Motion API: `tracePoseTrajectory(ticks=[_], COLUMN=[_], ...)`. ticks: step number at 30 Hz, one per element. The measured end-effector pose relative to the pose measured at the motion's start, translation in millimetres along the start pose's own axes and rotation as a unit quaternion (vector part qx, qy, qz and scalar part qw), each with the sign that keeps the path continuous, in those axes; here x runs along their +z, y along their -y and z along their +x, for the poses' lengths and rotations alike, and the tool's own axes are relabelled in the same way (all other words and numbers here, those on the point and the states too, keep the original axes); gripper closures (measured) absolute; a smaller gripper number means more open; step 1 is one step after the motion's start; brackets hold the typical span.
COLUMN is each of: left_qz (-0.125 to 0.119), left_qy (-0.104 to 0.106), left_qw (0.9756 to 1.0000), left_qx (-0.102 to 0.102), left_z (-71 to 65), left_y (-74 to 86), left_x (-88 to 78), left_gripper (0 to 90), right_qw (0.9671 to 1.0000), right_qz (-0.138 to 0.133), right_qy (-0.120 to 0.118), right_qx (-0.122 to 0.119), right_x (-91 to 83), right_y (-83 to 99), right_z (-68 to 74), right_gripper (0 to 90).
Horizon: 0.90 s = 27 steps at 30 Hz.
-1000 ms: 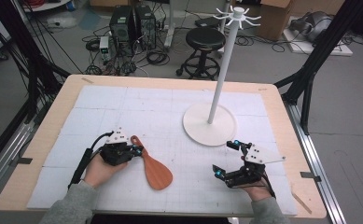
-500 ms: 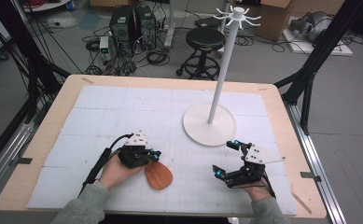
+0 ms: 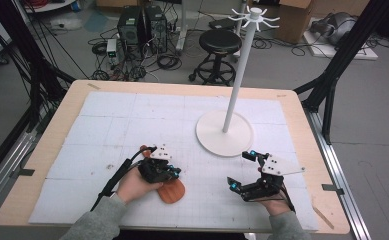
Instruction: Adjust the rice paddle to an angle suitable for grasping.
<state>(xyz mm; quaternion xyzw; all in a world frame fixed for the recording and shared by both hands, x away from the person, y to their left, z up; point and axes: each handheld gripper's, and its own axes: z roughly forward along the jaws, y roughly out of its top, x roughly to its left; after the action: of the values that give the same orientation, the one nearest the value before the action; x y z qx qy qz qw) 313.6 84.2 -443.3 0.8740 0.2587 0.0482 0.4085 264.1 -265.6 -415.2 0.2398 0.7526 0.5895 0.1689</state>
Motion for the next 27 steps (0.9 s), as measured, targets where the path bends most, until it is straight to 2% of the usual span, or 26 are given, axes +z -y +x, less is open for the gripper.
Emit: tracePoseTrajectory(ticks=[8,12,18,27], left_qz=[0.017,0.004,0.002,0.014], left_qy=[0.009,0.019,0.019,0.013], left_qw=[0.9996,0.9997,0.9997,0.9993], left_qx=[0.021,0.017,0.014,0.031], left_z=[-9.5,-10.0,-11.5,-14.7], left_y=[9.8,19.9,27.4,35.4], left_x=[-12.7,-19.8,-27.0,-39.9], left_gripper=[89.8,89.8,89.8,89.8], right_qw=[1.0000,1.0000,1.0000,1.0000], right_qz=[0.005,0.005,0.003,0.004], right_qy=[0.001,0.002,0.002,0.003], right_qx=[-0.001,-0.002,-0.005,-0.006], right_x=[0.3,-0.9,-1.8,-2.6], right_y=[1.2,1.2,1.4,1.4], right_z=[0.5,1.0,1.1,1.8], right_gripper=[0.0,0.0,0.0,0.0])
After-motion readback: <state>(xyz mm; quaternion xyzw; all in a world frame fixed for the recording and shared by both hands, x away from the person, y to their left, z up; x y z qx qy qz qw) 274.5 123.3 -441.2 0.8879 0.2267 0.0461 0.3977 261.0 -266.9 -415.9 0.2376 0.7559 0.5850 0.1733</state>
